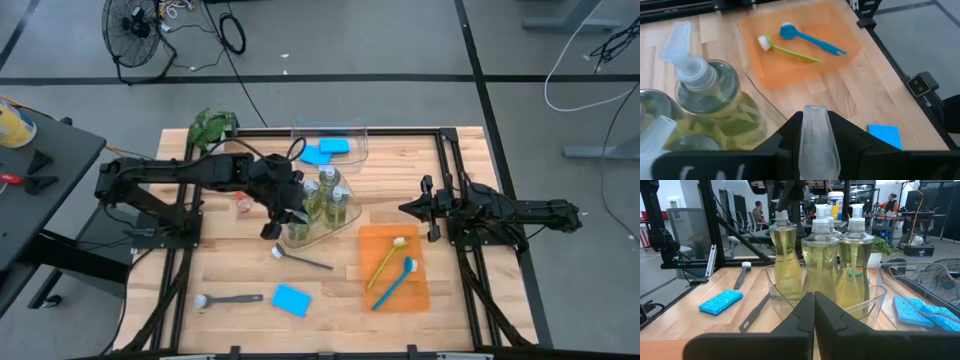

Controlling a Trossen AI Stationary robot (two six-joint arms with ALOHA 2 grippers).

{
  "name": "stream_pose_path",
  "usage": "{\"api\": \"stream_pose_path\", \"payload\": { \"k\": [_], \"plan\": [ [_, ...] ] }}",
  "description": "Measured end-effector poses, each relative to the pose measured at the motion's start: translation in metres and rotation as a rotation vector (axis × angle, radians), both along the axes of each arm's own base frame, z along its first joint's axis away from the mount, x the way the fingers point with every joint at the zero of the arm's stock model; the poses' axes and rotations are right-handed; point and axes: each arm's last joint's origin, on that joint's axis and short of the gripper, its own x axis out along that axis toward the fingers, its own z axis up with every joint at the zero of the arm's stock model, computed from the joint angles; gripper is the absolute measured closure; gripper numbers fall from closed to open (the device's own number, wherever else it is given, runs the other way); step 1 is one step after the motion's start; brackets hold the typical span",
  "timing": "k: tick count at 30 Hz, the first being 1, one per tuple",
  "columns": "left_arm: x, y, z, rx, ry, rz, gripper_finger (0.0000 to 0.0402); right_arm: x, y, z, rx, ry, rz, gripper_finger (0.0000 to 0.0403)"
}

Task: Pick & Place Kitchen Sink Supplies
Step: Put the green dish soap into the bottom transparent bin, then put the blue sponge into the top transparent bin

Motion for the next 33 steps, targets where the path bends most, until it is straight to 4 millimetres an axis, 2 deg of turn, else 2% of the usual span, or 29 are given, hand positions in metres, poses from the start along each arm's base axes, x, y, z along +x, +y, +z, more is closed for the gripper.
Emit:
{"api": "stream_pose_path", "payload": {
  "k": [16,19,27,33],
  "plan": [
    [0.0,0.0,0.001,-0.002,-0.001,0.004,0.0286,0.0,0.0,0.0,0.0,0.0,0.0,0.0396],
    [0.0,0.0,0.001,-0.034,0.011,0.031,0.0256,0.0,0.0,0.0,0.0,0.0,0.0,0.0396],
    [-0.006,0.0,0.003,-0.056,0.031,0.075,0.0143,0.0,0.0,0.0,0.0,0.0,0.0,0.0396],
    [-0.019,0.001,0.018,-0.043,-0.019,0.097,0.0119,0.0,0.0,0.0,0.0,0.0,0.0,0.0396]
  ]
}}
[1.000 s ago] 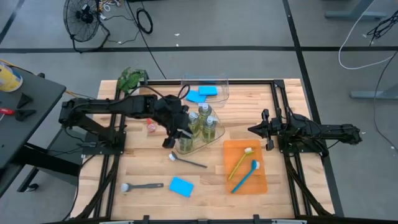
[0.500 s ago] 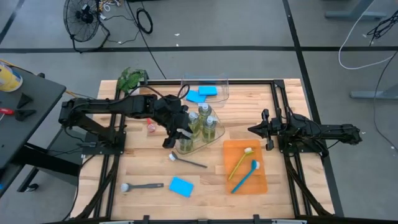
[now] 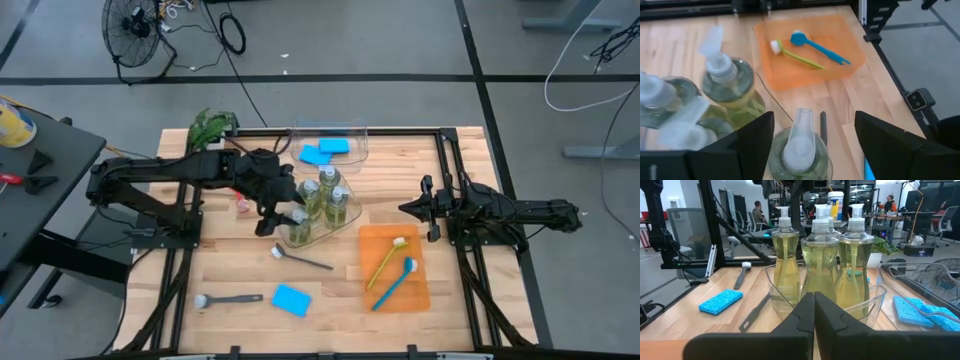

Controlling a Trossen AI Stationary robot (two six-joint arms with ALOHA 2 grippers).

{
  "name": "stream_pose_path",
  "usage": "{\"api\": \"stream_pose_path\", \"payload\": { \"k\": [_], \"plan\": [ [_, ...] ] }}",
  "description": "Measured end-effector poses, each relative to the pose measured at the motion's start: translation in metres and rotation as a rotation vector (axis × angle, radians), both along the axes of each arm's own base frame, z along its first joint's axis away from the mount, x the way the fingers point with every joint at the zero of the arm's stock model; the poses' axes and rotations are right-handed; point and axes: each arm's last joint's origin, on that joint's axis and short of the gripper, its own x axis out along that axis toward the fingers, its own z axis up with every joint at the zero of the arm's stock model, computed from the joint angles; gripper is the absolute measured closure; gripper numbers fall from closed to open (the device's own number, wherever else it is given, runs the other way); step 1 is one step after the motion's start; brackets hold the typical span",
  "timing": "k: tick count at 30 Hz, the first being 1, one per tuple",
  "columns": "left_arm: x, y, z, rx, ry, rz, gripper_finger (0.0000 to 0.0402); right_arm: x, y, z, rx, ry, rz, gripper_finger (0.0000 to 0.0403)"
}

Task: Pick & Place Kitchen Sink Supplies
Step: Put the blue sponge into the top transparent bin

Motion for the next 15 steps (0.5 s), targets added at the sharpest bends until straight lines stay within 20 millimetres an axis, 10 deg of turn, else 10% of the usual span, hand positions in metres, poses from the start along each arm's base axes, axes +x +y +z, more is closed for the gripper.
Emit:
{"api": "stream_pose_path", "payload": {
  "k": [15],
  "plan": [
    [-0.043,0.004,0.022,0.127,0.003,0.109,0.0118,0.0,0.0,0.0,0.0,0.0,0.0,0.0396]
  ]
}}
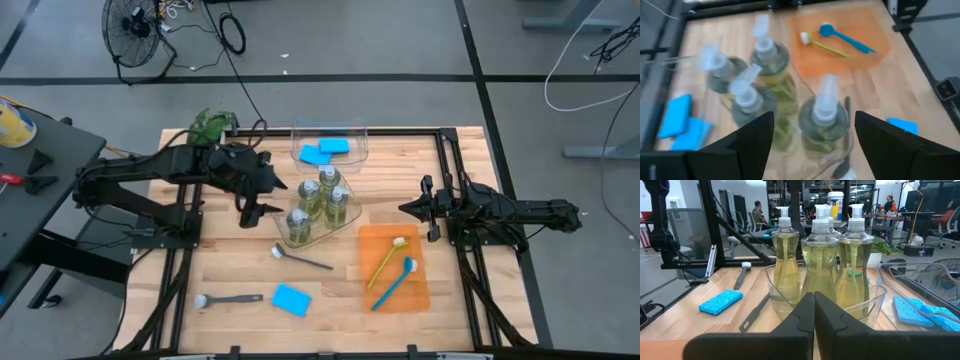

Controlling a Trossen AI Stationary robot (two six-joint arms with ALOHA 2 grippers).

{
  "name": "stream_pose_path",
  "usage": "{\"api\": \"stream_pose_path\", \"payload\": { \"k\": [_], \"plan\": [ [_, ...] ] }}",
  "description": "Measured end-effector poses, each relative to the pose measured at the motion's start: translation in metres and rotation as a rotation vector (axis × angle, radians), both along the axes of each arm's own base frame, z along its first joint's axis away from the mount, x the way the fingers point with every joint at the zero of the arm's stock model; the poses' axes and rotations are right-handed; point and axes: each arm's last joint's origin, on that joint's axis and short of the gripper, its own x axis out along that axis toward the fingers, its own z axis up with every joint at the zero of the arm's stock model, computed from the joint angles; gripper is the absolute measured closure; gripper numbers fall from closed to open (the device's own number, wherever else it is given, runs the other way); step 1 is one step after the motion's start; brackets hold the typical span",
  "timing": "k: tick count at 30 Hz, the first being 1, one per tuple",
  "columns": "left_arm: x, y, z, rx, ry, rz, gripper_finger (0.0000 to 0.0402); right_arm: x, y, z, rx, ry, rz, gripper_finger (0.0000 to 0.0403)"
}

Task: Pick & Place Kitchen Sink Supplies
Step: Put the blue sponge into the top transparent bin

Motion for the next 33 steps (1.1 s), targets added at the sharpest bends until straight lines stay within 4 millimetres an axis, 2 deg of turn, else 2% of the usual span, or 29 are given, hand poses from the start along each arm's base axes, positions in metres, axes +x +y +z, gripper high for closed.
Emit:
{"api": "stream_pose_path", "payload": {
  "k": [9,23,27,33],
  "plan": [
    [-0.022,0.02,0.003,0.049,0.059,0.11,0.0118,0.0,0.0,0.001,0.0,-0.006,0.001,0.0396],
    [-0.031,0.082,-0.015,-0.011,0.217,0.377,0.0118,0.0,0.0,0.001,0.0,-0.009,0.0,0.0396],
    [-0.033,0.098,-0.035,-0.051,0.262,0.456,0.0118,0.0,0.0,0.001,0.0,-0.009,0.0,0.0396],
    [-0.041,0.118,-0.076,-0.149,0.304,0.55,0.0118,0.0,0.0,0.001,0.0,-0.009,0.0,0.0396]
  ]
}}
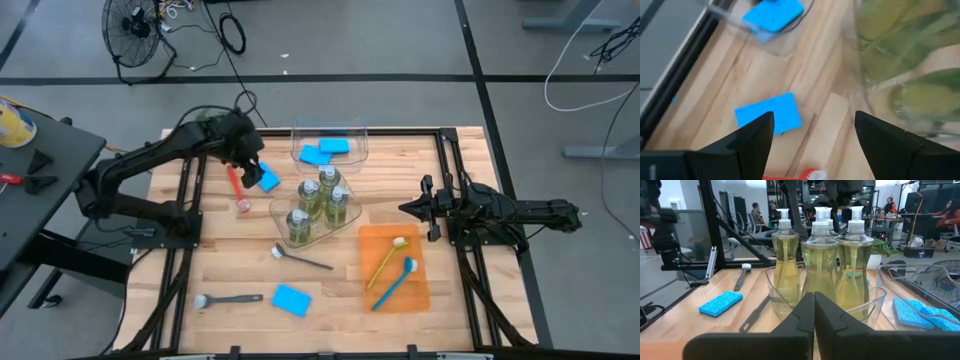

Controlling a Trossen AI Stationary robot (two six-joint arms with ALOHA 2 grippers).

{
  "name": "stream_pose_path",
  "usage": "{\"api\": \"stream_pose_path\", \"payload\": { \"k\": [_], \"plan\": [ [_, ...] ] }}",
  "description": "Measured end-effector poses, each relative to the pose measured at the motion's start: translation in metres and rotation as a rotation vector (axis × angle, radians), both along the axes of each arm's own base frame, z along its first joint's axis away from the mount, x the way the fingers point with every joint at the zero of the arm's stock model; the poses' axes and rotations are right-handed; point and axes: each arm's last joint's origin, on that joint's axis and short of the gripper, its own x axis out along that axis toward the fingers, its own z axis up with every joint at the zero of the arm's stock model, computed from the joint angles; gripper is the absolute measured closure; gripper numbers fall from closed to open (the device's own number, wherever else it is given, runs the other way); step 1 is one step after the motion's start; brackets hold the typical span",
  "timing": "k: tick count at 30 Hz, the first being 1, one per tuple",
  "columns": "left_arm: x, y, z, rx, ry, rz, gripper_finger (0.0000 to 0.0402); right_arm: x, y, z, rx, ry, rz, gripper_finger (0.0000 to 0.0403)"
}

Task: Pick & Place Kitchen Sink Supplies
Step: Put the blue sponge into the top transparent bin

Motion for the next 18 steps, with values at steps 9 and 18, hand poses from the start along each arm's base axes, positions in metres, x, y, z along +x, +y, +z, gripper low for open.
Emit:
{"api": "stream_pose_path", "payload": {
  "k": [9,18],
  "plan": [
    [-0.015,0.028,-0.048,-0.059,-0.064,0.257,0.0118,0.0,0.0,0.0,0.0,0.0,0.0,0.0396],
    [-0.019,0.034,-0.087,-0.087,-0.033,0.311,0.0118,0.0,0.0,0.0,0.0,0.0,0.0,0.0396]
  ]
}}
